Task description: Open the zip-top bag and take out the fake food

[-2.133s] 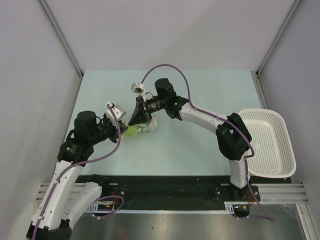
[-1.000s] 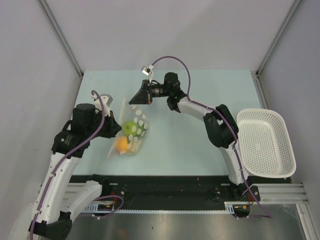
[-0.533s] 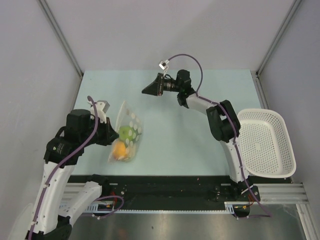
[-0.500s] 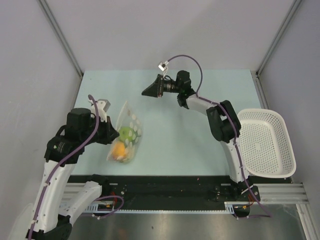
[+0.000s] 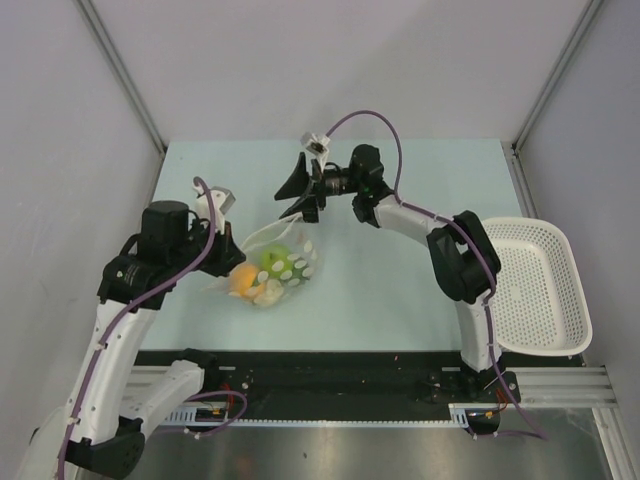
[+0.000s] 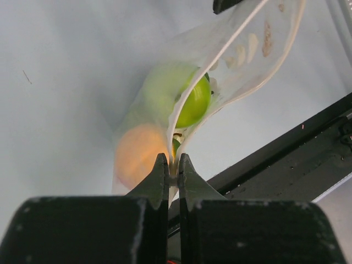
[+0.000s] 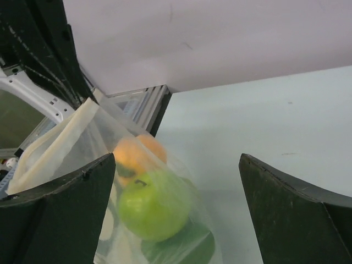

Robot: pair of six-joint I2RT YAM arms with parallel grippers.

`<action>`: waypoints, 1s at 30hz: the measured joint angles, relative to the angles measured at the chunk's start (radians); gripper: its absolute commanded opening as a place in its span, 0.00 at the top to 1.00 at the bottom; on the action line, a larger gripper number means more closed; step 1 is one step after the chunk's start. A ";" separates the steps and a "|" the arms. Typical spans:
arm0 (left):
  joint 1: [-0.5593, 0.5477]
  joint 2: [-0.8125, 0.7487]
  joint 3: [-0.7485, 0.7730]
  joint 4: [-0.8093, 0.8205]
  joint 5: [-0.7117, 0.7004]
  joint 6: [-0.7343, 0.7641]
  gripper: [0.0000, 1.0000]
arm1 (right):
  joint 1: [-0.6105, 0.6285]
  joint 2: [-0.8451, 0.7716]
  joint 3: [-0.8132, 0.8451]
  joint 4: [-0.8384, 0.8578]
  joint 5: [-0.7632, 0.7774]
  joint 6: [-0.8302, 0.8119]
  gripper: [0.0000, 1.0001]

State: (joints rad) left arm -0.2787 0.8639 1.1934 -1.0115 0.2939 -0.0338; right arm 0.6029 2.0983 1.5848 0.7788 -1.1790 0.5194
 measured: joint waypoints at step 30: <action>0.000 0.052 0.002 0.004 0.035 -0.011 1.00 | 0.031 -0.109 -0.100 -0.225 -0.019 -0.320 0.12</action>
State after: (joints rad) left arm -0.2787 0.9161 1.1950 -1.0073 0.3294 -0.0448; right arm 0.6338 1.9892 1.4849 0.5541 -1.1984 0.1993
